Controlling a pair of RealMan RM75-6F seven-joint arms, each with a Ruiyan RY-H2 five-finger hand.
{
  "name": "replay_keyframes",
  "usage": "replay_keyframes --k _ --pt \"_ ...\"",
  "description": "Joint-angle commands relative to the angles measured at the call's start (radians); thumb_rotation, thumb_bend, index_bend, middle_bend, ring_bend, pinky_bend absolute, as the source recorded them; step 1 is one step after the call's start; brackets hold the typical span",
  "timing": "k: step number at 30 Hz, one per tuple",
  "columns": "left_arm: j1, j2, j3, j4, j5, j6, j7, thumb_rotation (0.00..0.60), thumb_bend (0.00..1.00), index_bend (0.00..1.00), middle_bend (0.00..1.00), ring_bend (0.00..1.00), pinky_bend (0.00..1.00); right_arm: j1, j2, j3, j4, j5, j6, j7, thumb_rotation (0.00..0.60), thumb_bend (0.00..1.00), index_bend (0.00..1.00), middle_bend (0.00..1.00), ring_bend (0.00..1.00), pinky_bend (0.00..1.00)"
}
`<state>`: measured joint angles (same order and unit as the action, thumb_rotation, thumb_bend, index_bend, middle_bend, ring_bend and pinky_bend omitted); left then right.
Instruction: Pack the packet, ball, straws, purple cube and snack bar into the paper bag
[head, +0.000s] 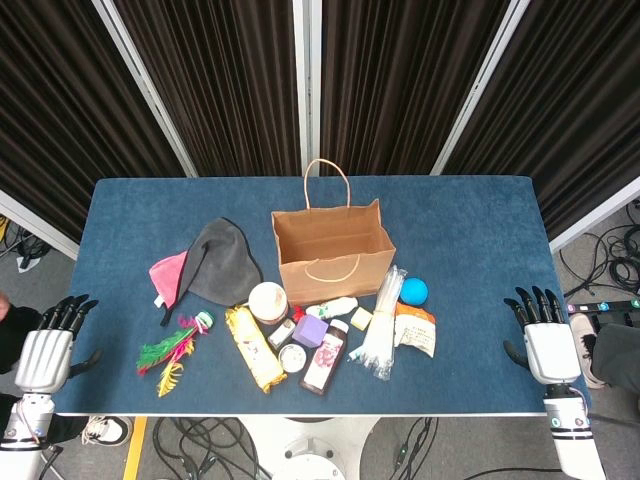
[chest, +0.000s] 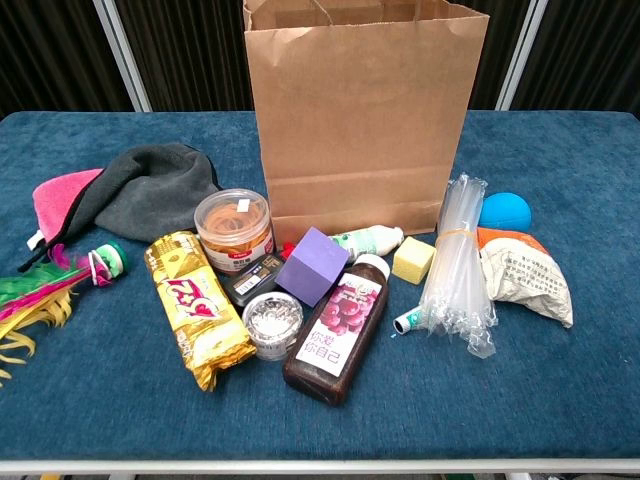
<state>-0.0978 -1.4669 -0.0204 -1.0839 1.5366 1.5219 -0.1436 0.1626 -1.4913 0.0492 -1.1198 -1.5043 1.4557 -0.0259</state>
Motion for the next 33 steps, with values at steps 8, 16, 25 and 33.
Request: replay_keyframes --k 8,16,25,33 --pt "-0.004 0.007 -0.007 -0.024 0.001 0.005 -0.002 0.600 0.26 0.24 0.24 0.15 0.21 -0.001 0.022 0.003 -0.051 -0.005 0.001 0.008 0.600 0.14 0.21 0.11 0.00 0.00" --pt "-0.007 0.000 -0.011 -0.002 -0.005 -0.001 -0.037 0.600 0.26 0.24 0.24 0.15 0.21 0.008 0.099 0.021 -0.208 0.019 -0.035 0.032 0.600 0.13 0.21 0.13 0.00 0.00" --pt "-0.012 -0.013 -0.003 0.014 0.012 0.003 -0.051 0.600 0.26 0.24 0.24 0.15 0.21 0.035 0.187 0.018 -0.499 0.085 -0.163 0.064 0.600 0.13 0.21 0.20 0.06 0.03" --pt "-0.008 -0.017 0.005 0.030 0.015 0.003 -0.071 0.600 0.26 0.24 0.24 0.15 0.21 0.022 0.075 0.023 -0.496 0.197 -0.198 0.055 0.600 0.14 0.24 0.24 0.11 0.13"
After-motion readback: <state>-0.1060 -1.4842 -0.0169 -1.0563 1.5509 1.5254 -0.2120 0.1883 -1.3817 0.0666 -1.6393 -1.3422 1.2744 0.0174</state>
